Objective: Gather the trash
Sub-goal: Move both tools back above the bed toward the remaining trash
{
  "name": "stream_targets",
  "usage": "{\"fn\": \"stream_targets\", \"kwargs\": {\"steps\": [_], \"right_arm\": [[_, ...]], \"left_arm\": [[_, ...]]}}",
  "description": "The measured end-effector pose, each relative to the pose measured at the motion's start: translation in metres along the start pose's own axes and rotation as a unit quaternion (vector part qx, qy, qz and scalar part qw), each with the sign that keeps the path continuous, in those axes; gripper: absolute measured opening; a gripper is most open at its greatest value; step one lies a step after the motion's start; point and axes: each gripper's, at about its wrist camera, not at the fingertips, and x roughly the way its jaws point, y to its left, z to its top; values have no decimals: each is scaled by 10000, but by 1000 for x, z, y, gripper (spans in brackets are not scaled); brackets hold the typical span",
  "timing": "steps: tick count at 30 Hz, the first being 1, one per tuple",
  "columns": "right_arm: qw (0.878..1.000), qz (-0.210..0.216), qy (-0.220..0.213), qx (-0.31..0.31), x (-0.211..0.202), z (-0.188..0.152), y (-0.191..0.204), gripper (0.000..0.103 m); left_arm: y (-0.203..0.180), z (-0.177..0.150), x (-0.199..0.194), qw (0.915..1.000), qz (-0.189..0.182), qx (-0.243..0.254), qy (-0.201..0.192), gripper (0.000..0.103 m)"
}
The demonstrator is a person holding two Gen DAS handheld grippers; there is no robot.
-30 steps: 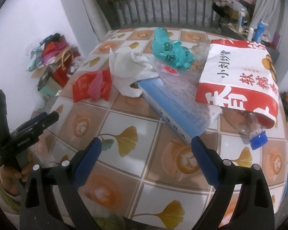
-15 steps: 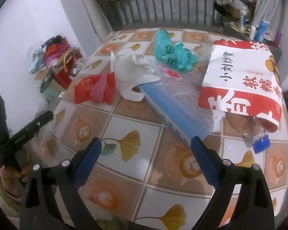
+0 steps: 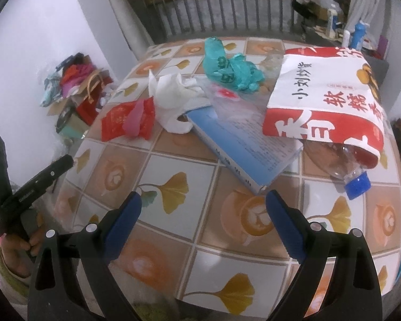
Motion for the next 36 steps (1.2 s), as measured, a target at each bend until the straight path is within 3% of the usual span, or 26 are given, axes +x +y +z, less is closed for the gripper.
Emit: {"fn": "stream_targets", "kwargs": {"steps": [20,36], "right_arm": [[9999,105,63,117,0,-2,-6,89],[9999,102,36,129,-2,-2,-7,89]], "left_arm": [[3,10,8,9999,43,-95,7,88],[5,-1,6,9999,84,-96,-20,88]]}}
